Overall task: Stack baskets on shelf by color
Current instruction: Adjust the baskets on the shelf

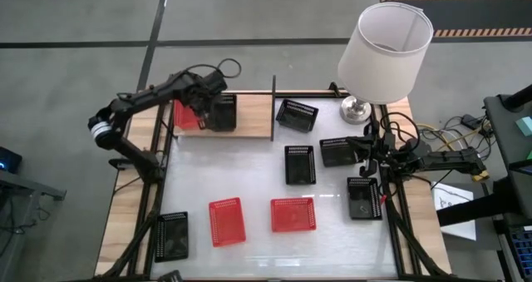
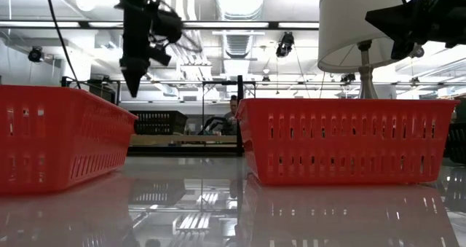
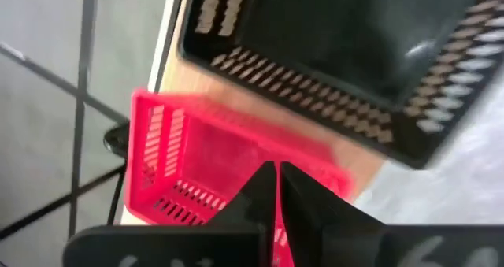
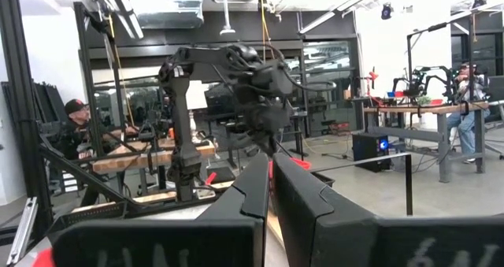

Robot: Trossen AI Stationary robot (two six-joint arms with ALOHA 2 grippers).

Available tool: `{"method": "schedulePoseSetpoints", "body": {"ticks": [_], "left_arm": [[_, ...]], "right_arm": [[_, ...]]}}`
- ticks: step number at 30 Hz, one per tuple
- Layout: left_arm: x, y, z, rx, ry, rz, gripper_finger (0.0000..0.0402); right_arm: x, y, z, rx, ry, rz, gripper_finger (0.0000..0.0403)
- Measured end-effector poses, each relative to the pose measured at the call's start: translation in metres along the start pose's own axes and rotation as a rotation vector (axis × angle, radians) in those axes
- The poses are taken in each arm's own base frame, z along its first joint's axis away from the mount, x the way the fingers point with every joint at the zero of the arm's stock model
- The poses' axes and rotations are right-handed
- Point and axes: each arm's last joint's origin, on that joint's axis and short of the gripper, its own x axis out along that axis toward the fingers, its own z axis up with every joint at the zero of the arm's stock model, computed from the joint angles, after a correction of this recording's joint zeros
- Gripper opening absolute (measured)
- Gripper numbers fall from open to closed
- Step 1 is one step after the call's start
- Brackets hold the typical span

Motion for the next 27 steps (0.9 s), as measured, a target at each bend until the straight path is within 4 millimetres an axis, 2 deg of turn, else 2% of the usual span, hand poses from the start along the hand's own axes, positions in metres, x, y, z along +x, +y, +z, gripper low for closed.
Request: {"method": "schedulePoseSetpoints", "body": {"ticks": [4, 8, 27], "left_arm": [[0.014, 0.005, -0.005, -0.013, 0.041, -0.007, 0.0001], [0.022, 0.002, -0.009, 0.000, 0.070, -0.034, 0.0001], [0.035, -0.011, -0.015, 0.016, 0.084, -0.182, 0.0001]], "right_arm": [[0.000, 0.000, 0.000, -0.003, 0.001, 0.000, 0.0013], [0.000, 0.000, 0.000, -0.015, 0.001, 0.000, 0.0013], [0.000, 0.000, 0.000, -0.012, 0.001, 0.000, 0.0013]]}}
